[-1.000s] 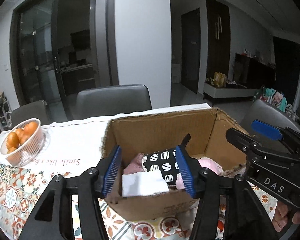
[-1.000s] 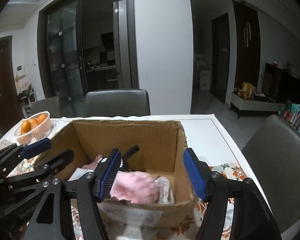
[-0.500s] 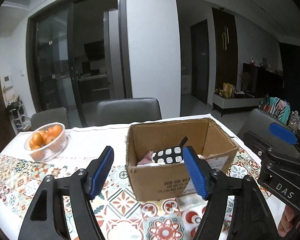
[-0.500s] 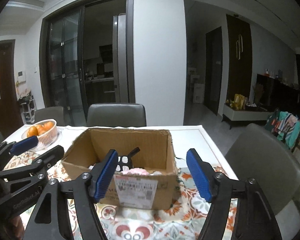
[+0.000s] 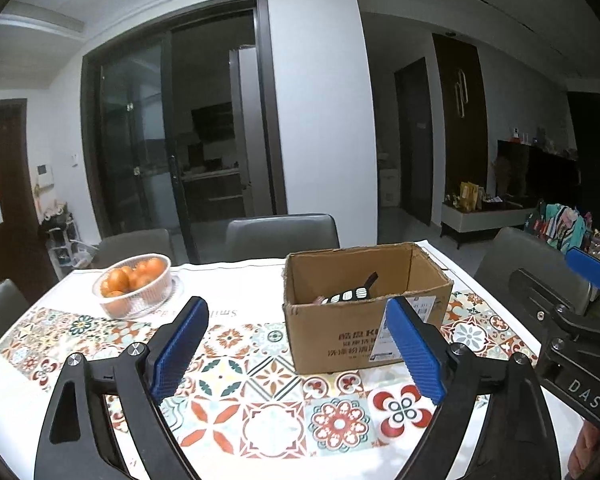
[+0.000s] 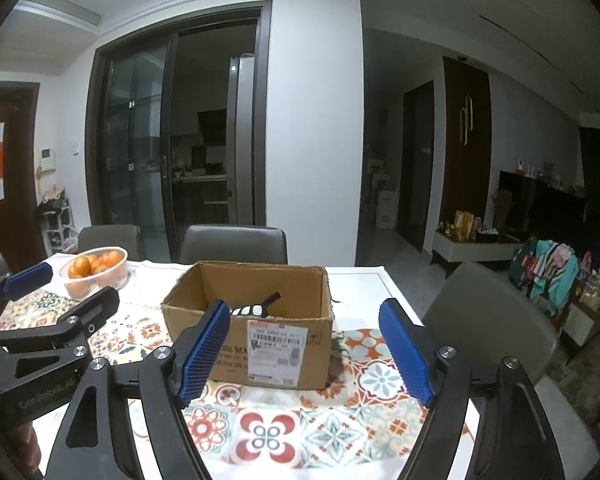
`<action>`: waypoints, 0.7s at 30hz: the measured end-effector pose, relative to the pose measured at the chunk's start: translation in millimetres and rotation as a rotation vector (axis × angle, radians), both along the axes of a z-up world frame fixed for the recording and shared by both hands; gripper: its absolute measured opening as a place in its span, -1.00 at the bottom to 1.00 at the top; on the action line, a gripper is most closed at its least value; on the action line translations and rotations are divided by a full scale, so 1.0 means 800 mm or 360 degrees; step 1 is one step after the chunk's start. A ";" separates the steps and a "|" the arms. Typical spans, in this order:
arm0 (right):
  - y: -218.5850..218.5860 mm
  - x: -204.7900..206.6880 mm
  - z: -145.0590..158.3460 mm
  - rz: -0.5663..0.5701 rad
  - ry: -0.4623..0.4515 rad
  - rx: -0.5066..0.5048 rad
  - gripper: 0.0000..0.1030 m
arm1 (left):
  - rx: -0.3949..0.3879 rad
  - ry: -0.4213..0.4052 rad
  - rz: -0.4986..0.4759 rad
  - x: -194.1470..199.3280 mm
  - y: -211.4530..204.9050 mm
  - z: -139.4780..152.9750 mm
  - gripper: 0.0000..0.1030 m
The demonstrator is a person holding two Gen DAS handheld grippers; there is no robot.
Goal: Organize soft objects
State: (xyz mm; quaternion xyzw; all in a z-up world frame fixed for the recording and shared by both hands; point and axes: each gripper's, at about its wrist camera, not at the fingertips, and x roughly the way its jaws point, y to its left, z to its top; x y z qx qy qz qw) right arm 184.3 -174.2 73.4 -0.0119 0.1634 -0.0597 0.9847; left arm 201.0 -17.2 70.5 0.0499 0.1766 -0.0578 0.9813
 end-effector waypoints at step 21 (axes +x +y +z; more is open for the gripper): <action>-0.004 -0.104 -0.008 -0.0027 0.0014 0.0065 0.62 | 0.0051 -0.0048 0.0089 -0.121 0.005 -0.014 1.00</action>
